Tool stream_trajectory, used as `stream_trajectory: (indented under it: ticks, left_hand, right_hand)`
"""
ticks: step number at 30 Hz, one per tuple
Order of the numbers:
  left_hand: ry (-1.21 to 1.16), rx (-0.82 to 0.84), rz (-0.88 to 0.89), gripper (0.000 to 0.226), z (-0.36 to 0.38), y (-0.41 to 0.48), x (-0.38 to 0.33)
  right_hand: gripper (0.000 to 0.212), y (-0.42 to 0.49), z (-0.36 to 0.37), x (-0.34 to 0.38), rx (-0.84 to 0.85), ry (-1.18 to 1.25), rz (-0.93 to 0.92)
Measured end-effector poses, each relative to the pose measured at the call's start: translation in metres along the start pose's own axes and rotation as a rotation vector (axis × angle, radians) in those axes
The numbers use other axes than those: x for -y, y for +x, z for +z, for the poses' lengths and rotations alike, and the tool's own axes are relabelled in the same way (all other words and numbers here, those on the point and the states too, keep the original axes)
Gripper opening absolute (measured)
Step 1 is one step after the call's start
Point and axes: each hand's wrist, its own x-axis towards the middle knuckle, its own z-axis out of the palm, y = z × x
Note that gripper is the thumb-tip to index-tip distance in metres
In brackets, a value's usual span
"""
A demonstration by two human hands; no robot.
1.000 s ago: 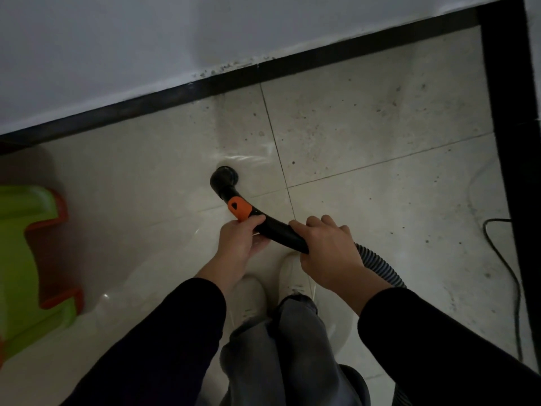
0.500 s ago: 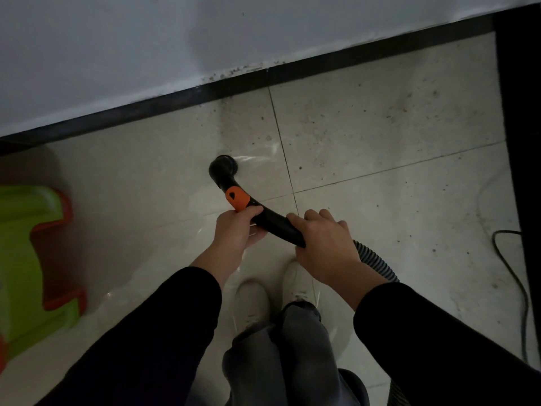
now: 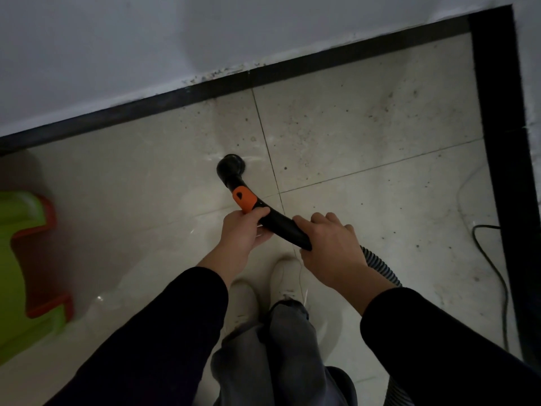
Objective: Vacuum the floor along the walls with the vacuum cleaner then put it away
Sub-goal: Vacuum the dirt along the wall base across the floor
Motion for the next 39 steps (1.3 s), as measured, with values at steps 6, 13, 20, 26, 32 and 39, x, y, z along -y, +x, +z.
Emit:
stream_trajectory:
  ticks: [6,13,20,26,32,39]
  left_hand:
    - [0.033,0.023,0.000,0.031,0.013,-0.004,0.007]
    - [0.056,0.035,-0.017,0.030,0.027,-0.006,0.015]
    - [0.051,0.024,-0.026,0.027,0.035,-0.003,0.016]
    - [0.027,0.018,-0.009,0.019,0.024,0.003,0.010]
    - [0.018,-0.002,0.010,0.026,0.011,0.010,-0.001]
    - [-0.014,-0.050,0.008,0.029,-0.010,0.017,-0.014]
  right_hand:
    - [0.049,-0.010,0.001,-0.013,-0.006,0.006,0.024]
    - [0.050,-0.019,0.003,-0.026,-0.003,0.010,0.047]
    - [0.051,-0.019,0.004,-0.033,-0.018,-0.016,0.050]
    - [0.052,-0.009,0.004,-0.025,-0.027,-0.022,0.022]
    - [0.052,0.006,0.003,-0.011,-0.034,-0.015,-0.011]
    - [0.051,0.022,0.005,0.008,-0.036,-0.004,-0.048]
